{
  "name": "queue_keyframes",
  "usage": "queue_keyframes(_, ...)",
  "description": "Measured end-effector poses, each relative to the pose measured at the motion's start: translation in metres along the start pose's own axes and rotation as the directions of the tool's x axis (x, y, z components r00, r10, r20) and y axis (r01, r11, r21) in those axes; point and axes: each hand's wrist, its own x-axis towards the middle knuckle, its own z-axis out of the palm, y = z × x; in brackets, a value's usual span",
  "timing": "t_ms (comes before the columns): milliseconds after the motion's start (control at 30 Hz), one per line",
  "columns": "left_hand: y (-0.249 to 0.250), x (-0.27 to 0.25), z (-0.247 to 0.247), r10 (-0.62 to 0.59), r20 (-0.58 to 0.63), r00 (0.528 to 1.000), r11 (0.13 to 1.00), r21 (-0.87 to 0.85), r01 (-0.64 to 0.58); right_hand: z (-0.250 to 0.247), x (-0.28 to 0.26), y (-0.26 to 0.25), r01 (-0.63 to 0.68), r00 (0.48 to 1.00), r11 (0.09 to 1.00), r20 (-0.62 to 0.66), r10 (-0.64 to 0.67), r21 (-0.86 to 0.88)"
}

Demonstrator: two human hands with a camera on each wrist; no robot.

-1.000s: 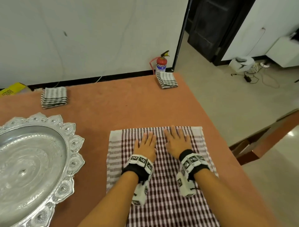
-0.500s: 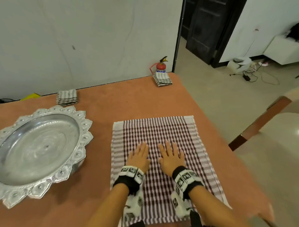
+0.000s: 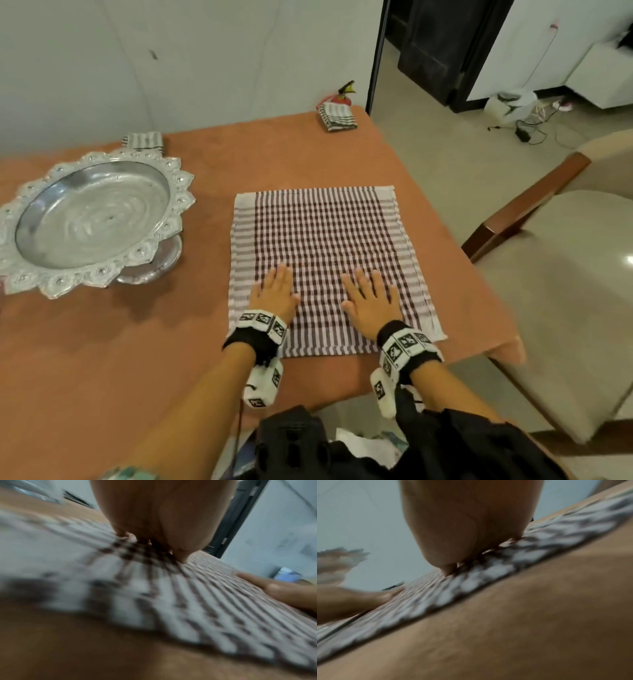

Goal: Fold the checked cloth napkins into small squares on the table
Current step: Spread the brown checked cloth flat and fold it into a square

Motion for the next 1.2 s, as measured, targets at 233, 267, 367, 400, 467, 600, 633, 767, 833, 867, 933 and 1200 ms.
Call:
queue_keyframes(233, 0.011, -0.041, 0.018, 0.120, -0.039, 0.992, 0.993, 0.009, -0.120, -0.009, -0.018, 0.016, -0.158, 0.986, 0.987, -0.045, 0.159, 0.014)
queue_keyframes(267, 0.025, -0.045, 0.025, 0.162, -0.004, 0.987, 0.987, 0.007, -0.162, -0.003, -0.022, 0.001, -0.063, 0.998, 0.998, -0.017, 0.063, 0.001)
queue_keyframes(367, 0.028, -0.051, 0.032, 0.154, 0.019, 0.988, 0.987, 0.043, -0.155, 0.019, -0.041, -0.010, 0.108, 0.991, 0.994, 0.086, -0.107, -0.010)
queue_keyframes(400, 0.017, -0.054, 0.031, 0.134, 0.026, 0.991, 0.990, 0.048, -0.135, 0.021, -0.047, 0.001, 0.092, 0.992, 0.996, 0.082, -0.091, -0.004)
queue_keyframes(467, -0.012, -0.060, 0.030, 0.079, 0.037, 0.996, 0.997, 0.020, -0.080, 0.017, -0.055, 0.032, 0.018, 0.998, 1.000, 0.056, -0.019, 0.019)
queue_keyframes(600, -0.062, -0.079, 0.038, 0.120, -0.038, 0.992, 0.992, -0.023, -0.121, 0.008, -0.065, 0.082, -0.016, 1.000, 1.000, 0.012, 0.015, 0.005)
queue_keyframes(633, -0.068, -0.084, 0.041, 0.164, -0.090, 0.982, 0.985, -0.032, -0.167, 0.008, -0.068, 0.088, 0.025, 1.000, 1.000, -0.018, -0.025, 0.008)
queue_keyframes(767, -0.074, -0.091, 0.042, 0.353, -0.304, 0.885, 0.935, 0.158, -0.318, 0.015, -0.074, 0.106, 0.196, 0.947, 0.980, -0.250, -0.200, -0.042)
queue_keyframes(833, -0.072, -0.091, 0.037, 0.404, -0.311, 0.860, 0.907, 0.256, -0.333, 0.017, -0.073, 0.110, 0.232, 0.915, 0.964, -0.308, -0.261, -0.130)
queue_keyframes(867, -0.071, -0.090, 0.036, 0.431, -0.308, 0.848, 0.890, 0.299, -0.343, 0.016, -0.073, 0.110, 0.238, 0.908, 0.957, -0.312, -0.280, -0.166)
queue_keyframes(933, -0.070, -0.090, 0.036, 0.444, -0.289, 0.848, 0.878, 0.330, -0.347, 0.012, -0.071, 0.109, 0.230, 0.907, 0.951, -0.308, -0.286, -0.207)
queue_keyframes(1200, -0.071, -0.082, 0.010, 0.075, -0.466, 0.881, 0.940, -0.263, -0.219, -0.004, -0.056, 0.101, 0.158, 0.903, 0.977, -0.378, -0.202, -0.144)
